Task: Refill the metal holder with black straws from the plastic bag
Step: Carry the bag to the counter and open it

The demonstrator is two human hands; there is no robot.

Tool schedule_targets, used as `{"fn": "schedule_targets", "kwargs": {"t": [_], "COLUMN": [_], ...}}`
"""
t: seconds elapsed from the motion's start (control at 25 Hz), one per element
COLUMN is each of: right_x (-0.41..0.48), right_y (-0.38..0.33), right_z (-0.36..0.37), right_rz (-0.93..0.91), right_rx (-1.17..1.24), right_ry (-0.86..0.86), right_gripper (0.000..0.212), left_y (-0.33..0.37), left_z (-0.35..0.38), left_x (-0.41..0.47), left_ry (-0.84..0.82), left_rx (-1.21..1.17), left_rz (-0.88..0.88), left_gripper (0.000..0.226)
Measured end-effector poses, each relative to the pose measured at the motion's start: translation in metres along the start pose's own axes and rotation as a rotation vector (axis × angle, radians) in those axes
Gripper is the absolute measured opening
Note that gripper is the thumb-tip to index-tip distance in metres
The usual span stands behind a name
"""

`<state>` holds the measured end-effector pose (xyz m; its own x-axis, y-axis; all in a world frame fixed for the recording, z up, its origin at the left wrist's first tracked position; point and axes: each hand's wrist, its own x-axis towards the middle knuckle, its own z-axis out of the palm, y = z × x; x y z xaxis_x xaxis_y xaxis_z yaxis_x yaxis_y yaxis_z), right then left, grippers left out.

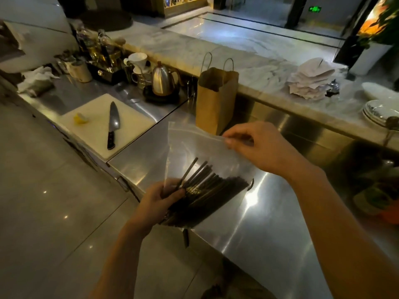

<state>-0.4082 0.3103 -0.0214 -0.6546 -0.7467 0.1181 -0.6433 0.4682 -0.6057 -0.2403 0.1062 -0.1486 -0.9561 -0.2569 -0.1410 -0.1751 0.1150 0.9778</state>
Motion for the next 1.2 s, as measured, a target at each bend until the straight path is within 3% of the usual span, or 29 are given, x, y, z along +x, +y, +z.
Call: {"fn": "schedule_targets", "kwargs": {"t": [0.2, 0.32, 0.56, 0.72, 0.84, 1.0, 1.2], "right_x": [0.022, 0.031, 0.074, 0.099, 0.116, 0.129, 0.127], "right_y": [0.034, 0.045, 0.041, 0.028, 0.018, 0.013, 0.019], "right_z": [-0.007, -0.004, 0.014, 0.036, 0.057, 0.08, 0.101], "right_rz": [0.066, 0.113, 0.227, 0.345, 0.438, 0.499, 0.502], "right_rx": [0.04, 0.076, 0.221, 0.312, 0.409, 0.435, 0.373], "right_ry": [-0.109, -0.077, 0.019, 0.094, 0.167, 0.254, 0.229], "right_gripper": [0.021, 0.015, 0.013, 0.011, 0.01, 0.01, 0.009], "left_y": [0.009, 0.012, 0.009, 0.011, 0.026, 0.036, 0.04], "left_z": [0.003, -0.001, -0.022, -0.048, -0.057, -0.055, -0.041], "left_x": [0.053, 0.088, 0.159, 0.186, 0.199, 0.203, 0.194], "left_ry": [-0.028, 0.024, 0.103, 0.153, 0.187, 0.067, -0.009], "left_rx": [0.099, 0.192, 0.087, 0.116, 0.04, -0.135, -0.185], "left_rz": [-0.05, -0.02, 0.066, 0.065, 0.075, -0.01, -0.082], "left_gripper": [0.02, 0.023, 0.02, 0.049, 0.046, 0.017, 0.028]}}
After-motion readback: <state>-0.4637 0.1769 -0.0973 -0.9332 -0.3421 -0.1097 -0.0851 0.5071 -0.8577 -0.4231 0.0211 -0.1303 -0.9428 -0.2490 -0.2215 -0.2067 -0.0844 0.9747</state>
